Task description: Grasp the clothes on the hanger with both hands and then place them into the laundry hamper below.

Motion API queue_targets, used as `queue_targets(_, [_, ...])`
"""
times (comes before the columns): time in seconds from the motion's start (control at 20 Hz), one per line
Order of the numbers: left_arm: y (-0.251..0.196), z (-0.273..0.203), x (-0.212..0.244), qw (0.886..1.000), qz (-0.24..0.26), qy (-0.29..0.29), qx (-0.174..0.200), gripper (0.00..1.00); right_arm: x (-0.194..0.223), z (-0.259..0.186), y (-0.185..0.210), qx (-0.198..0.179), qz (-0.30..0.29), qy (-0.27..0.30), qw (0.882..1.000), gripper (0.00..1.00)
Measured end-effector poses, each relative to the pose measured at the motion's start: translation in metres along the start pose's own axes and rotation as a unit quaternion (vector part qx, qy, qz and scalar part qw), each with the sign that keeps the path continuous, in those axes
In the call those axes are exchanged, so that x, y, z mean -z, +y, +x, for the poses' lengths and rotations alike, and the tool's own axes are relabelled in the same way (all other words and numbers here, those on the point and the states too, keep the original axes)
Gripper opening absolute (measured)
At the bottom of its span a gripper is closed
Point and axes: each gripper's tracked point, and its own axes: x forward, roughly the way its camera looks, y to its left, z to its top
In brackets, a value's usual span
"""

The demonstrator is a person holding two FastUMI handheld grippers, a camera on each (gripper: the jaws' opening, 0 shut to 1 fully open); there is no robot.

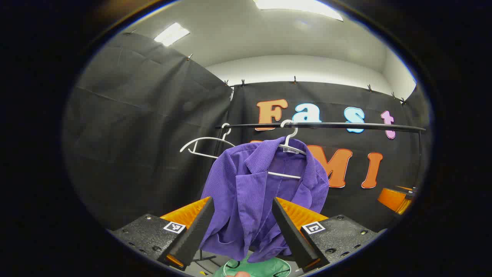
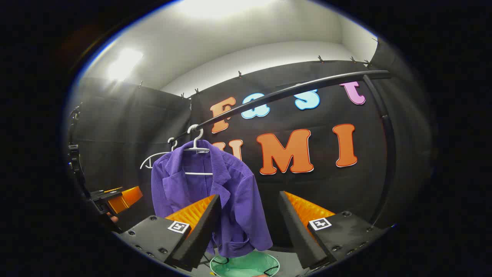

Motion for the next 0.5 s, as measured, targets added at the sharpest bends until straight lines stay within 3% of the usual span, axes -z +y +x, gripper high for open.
queue_targets(0.05, [0.002,0.002,0.001,1.000,0.001,0.002,0.000,0.92,0.002,0.000,0.001,0.001,0.000,0.001,1.000,0.91])
queue_targets(0.1, [0.005,0.004,0.003,1.000,0.004,0.002,0.000,0.92,0.002,0.002,0.003,0.001,0.001,-0.001,1.000,0.97])
queue_targets(0.2, [0.011,0.008,0.002,1.000,0.013,0.002,0.000,0.95,0.004,0.003,0.006,0.004,0.005,-0.003,1.000,0.97])
queue_targets(0.5, [0.025,0.015,-0.002,1.000,0.021,-0.005,0.000,0.92,0.017,0.020,0.016,0.008,0.019,0.008,1.000,0.97])
